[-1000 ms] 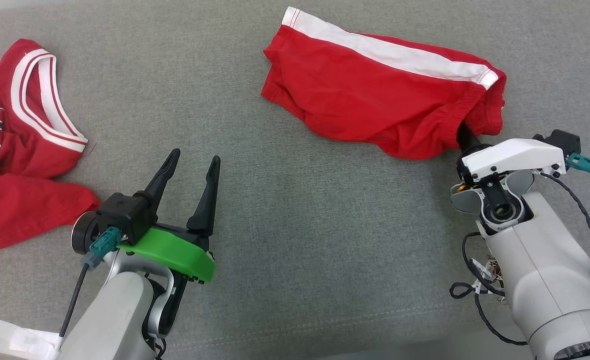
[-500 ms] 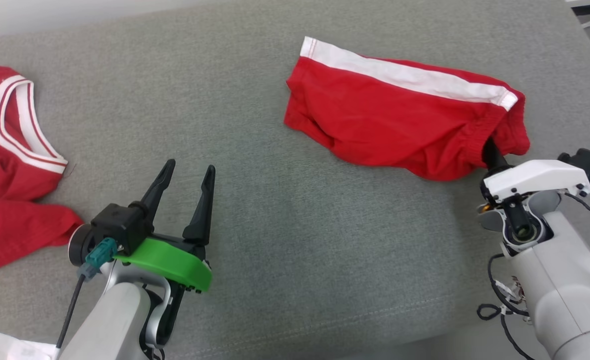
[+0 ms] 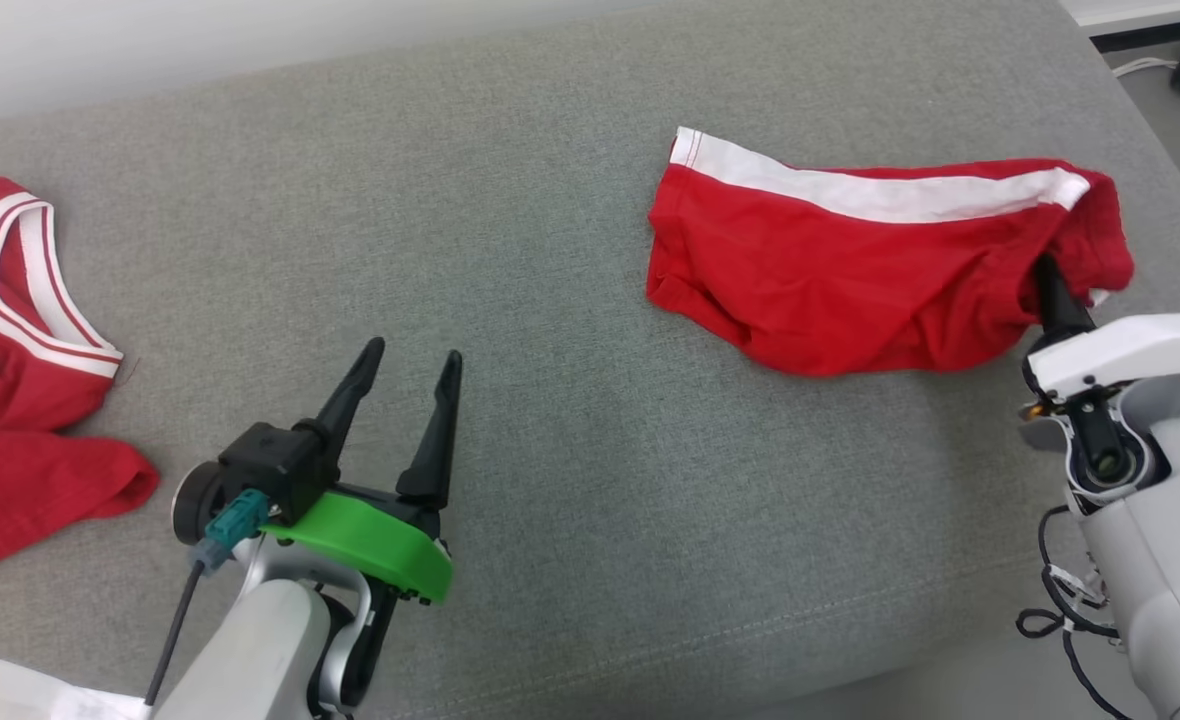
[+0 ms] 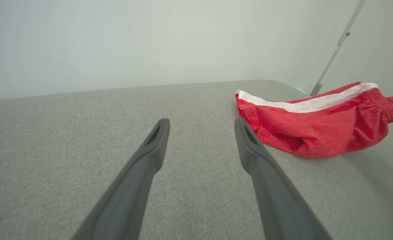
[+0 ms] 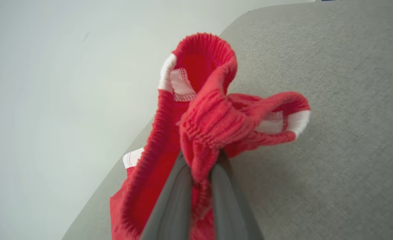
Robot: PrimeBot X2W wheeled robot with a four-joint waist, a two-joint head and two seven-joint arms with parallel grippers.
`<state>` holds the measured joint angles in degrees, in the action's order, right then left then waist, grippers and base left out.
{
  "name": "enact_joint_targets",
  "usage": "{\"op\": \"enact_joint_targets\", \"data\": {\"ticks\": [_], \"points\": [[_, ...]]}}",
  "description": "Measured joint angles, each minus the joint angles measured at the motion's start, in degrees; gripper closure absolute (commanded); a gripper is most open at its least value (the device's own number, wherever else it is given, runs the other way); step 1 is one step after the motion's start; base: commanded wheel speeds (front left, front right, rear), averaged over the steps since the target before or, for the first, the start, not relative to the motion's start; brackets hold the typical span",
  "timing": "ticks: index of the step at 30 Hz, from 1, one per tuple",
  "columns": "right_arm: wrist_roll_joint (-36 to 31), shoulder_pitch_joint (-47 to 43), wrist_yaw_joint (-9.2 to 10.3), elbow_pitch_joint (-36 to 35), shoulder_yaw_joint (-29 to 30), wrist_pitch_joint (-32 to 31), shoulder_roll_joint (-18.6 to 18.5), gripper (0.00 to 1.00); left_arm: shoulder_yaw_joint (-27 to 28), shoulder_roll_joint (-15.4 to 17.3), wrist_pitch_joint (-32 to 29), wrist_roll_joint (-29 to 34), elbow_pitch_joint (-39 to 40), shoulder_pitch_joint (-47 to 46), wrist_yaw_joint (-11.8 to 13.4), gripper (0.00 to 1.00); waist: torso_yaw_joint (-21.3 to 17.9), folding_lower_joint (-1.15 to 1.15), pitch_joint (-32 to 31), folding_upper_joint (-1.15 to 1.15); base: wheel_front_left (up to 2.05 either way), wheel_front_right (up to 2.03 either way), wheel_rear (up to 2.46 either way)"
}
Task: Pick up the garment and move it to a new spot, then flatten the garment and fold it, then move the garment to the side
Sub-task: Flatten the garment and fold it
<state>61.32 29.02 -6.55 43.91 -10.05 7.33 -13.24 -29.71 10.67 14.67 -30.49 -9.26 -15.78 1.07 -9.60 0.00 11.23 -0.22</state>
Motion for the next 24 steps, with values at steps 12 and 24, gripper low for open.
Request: {"op": "enact_joint_targets", "data": {"ticks": [12, 24], "points": [[-2.9, 4.9, 0.04, -5.4, -4.3, -2.9, 1.2, 1.0, -0.5, -1.2, 0.0, -0.1, -0.6, 0.0, -0.3, 0.0, 3.0, 0.0, -0.1, 0.0, 0.0, 0.0, 0.0], [-5.2, 9.2, 4.04, -3.2, -8.6, -7.6, 5.0, 1.0, -0.3, -2.0, 0.0, -0.1, -1.2, 0.0, -0.9, 0.0, 7.0, 0.0, 0.4, 0.0, 0.0, 0.0, 0.0]]}}
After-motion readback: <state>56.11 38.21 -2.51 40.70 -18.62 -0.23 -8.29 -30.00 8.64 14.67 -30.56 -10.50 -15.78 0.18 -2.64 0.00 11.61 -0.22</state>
